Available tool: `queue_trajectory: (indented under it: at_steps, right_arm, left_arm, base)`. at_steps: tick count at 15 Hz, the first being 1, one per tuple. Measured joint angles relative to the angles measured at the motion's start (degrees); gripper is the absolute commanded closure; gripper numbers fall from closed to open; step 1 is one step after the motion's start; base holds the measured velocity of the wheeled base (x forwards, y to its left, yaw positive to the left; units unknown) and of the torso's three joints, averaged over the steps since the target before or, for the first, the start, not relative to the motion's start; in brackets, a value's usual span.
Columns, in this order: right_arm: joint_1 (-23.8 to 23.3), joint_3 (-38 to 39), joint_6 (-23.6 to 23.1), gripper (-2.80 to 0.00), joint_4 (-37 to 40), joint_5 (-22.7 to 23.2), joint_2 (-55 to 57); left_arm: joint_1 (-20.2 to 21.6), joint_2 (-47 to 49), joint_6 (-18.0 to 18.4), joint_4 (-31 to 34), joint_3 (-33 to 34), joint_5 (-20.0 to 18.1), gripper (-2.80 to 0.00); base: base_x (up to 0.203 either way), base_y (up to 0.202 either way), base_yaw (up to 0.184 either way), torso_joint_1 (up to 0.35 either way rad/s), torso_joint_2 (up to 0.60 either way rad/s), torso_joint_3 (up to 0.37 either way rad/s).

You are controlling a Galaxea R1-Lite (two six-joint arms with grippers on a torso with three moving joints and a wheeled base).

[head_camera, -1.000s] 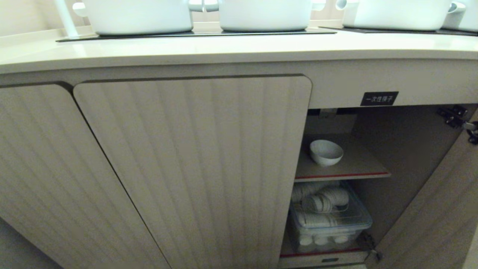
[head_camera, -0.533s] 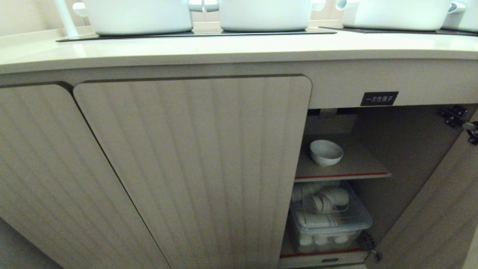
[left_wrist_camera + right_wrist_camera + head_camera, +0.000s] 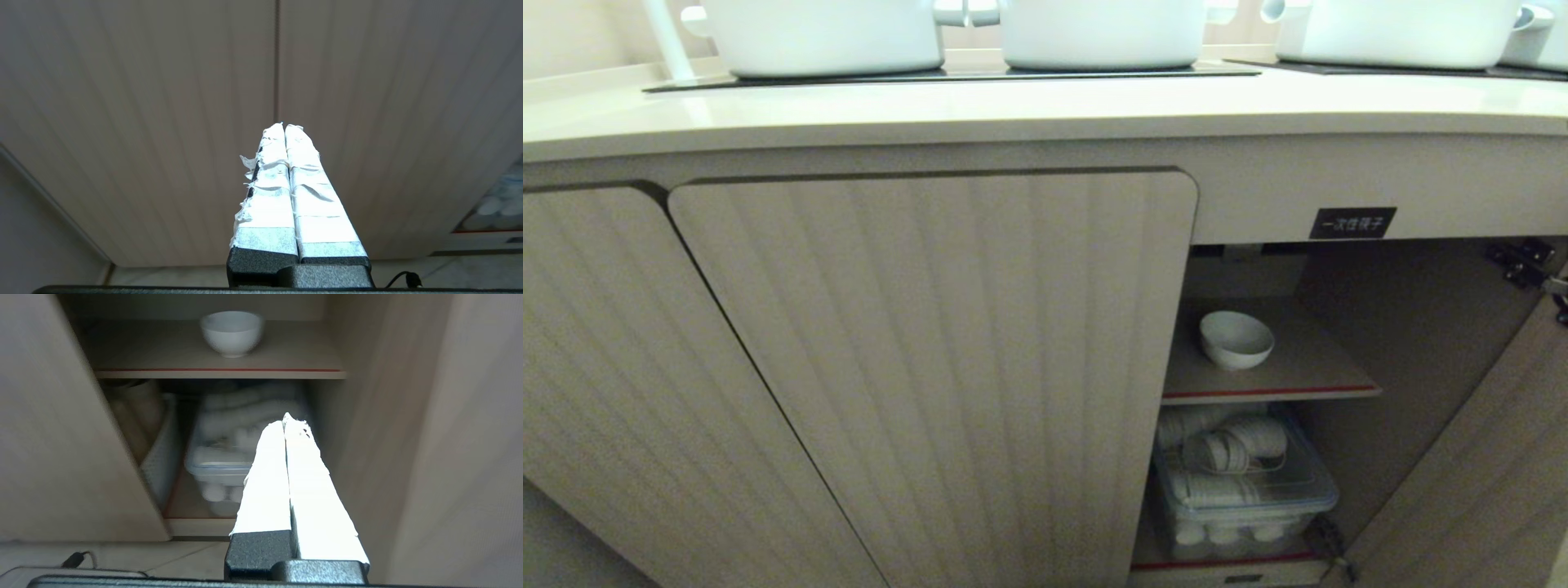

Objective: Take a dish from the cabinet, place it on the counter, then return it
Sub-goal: Close the cabinet door

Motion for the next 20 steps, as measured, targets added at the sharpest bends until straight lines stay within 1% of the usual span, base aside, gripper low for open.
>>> queue_trajectory:
  at_steps: [4, 20]
  right_arm:
    - [0.02, 0.01, 0.11, 0.00, 0.02, -0.01, 0.00]
    - [0.00, 0.00, 0.20, 0.00, 0.10, 0.02, 0.00]
  left_arm:
    - [0.10, 0.00, 0.00, -0.02, 0.05, 0.00, 0.00]
    - [0.10, 0.00, 0.00, -0.02, 0.05, 0.00, 0.00]
  base:
    - [0.000, -0.156, 0.004, 0.001, 0.00, 0.002]
    - [0.000, 0.000, 0.000, 0.000, 0.00, 0.000]
